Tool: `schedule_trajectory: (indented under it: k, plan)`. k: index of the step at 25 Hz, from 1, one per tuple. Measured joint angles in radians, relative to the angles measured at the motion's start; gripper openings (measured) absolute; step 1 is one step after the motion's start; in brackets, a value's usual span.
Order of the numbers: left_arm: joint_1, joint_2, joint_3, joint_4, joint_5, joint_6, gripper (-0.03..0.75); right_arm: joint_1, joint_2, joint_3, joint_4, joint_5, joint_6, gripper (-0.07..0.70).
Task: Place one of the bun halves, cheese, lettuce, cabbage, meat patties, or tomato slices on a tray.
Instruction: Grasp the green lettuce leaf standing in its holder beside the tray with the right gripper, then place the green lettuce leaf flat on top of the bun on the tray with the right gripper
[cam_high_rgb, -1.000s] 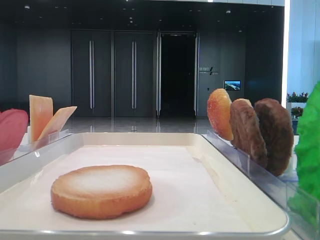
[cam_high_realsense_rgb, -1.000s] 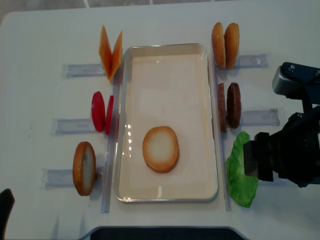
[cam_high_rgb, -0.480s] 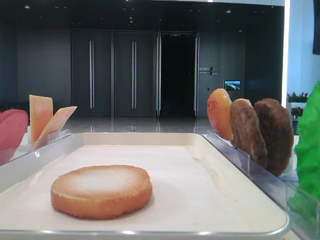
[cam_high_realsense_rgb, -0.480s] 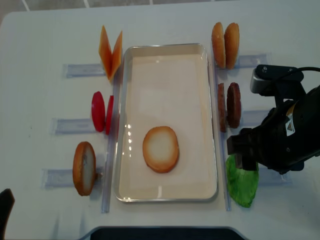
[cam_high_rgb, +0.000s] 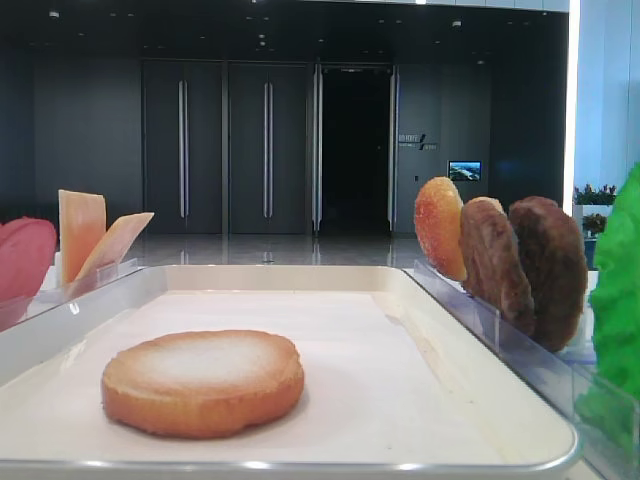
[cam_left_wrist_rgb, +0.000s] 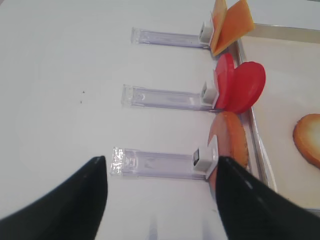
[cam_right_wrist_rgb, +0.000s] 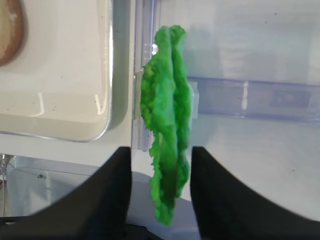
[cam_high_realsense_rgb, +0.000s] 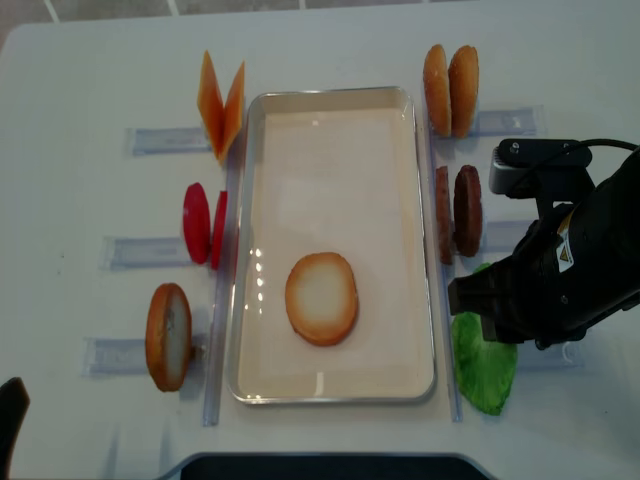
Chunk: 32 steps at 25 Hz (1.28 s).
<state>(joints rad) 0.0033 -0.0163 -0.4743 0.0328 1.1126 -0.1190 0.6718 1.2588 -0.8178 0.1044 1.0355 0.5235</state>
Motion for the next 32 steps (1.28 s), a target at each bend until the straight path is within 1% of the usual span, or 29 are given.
schedule_trajectory:
  k: [2, 6, 7, 14, 21, 25, 27, 29, 32]
  plan:
    - [0.000, 0.000, 0.000, 0.000, 0.000, 0.000, 0.517, 0.000, 0.000, 0.000, -0.004, 0.000, 0.000, 0.234]
    - [0.000, 0.000, 0.000, 0.000, 0.000, 0.000, 0.517, 0.000, 0.000, 0.000, -0.006, -0.001, -0.008, 0.080]
    - [0.000, 0.000, 0.000, 0.000, 0.000, 0.000, 0.517, 0.000, 0.000, 0.000, -0.006, -0.001, -0.010, 0.058]
    - [0.000, 0.000, 0.000, 0.000, 0.000, 0.000, 0.517, 0.001, -0.009, 0.000, -0.005, -0.001, -0.035, 0.056]
    - [0.000, 0.000, 0.000, -0.001, 0.000, 0.000, 0.517, 0.004, -0.102, -0.038, -0.002, 0.016, -0.038, 0.056]
    - [0.000, 0.000, 0.000, -0.001, 0.000, 0.000, 0.517, 0.004, -0.139, -0.065, 0.050, 0.015, -0.061, 0.056]
    - [0.000, 0.000, 0.000, -0.002, 0.000, 0.000, 0.517, 0.004, -0.147, -0.075, 0.106, -0.020, -0.115, 0.056]
    - [0.000, 0.000, 0.000, -0.002, 0.000, 0.000, 0.517, 0.004, -0.147, -0.078, 0.198, -0.078, -0.188, 0.056]
    - [0.000, 0.000, 0.000, -0.002, 0.000, 0.000, 0.517, 0.004, -0.135, -0.078, 0.339, -0.194, -0.320, 0.056]
